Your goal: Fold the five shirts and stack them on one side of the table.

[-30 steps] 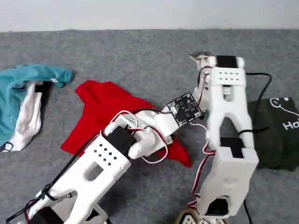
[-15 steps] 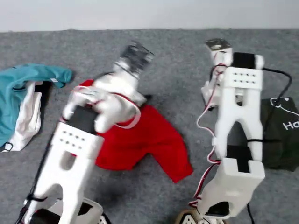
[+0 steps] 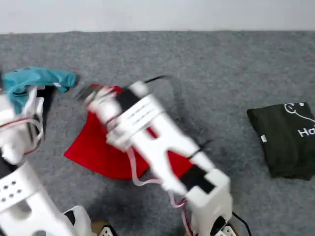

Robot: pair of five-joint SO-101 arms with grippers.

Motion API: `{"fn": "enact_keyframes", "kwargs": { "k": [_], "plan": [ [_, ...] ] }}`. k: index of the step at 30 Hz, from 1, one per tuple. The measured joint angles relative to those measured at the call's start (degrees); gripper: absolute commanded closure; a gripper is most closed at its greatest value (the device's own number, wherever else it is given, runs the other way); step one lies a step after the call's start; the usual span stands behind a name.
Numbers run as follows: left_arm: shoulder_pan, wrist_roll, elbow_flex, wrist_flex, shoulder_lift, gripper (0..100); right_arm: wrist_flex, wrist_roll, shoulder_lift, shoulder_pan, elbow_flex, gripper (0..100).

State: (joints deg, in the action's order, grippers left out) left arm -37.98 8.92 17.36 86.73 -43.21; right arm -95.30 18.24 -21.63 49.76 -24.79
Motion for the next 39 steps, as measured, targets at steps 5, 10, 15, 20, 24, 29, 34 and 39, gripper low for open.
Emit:
{"fn": "enact_keyframes", "kwargs": {
  "k": [5, 10, 15, 20, 24, 29, 34, 39],
  "plan": [
    [-11.78, 0.0, 1.58, 5.71, -2.64, 78, 7.03, 0.0, -6.95, 7.91, 0.0, 73.5],
    [-20.04, 0.0, 10.64, 6.15, -4.04, 78, 10.9, 0.0, -11.69, 10.02, 0.0, 73.5],
    [-22.77, 0.0, 18.29, 6.15, -5.63, 78, 13.01, 0.0, -13.54, 10.2, 0.0, 73.5],
    [-23.03, 0.0, 20.57, 6.15, -8.18, 78, 14.07, 0.0, -15.3, 10.99, 0.0, 73.5],
    [-23.03, 0.0, 21.89, 6.15, -11.08, 78, 14.59, 0.0, -17.58, 13.71, 0.0, 73.5],
    [-23.03, 0.0, 24.35, 6.15, -15.38, 77, 14.68, 0.0, -20.31, 14.51, -0.7, 73.6],
    [-23.03, 0.0, 30.07, 4.13, -20.48, 77, 14.77, 0.0, -21.71, 14.42, -1.49, 83.5],
    [-23.03, 0.0, 33.58, 2.29, -26.46, 77, 15.21, 3.16, -22.07, 13.98, -2.29, 96.4]
  ]
}}
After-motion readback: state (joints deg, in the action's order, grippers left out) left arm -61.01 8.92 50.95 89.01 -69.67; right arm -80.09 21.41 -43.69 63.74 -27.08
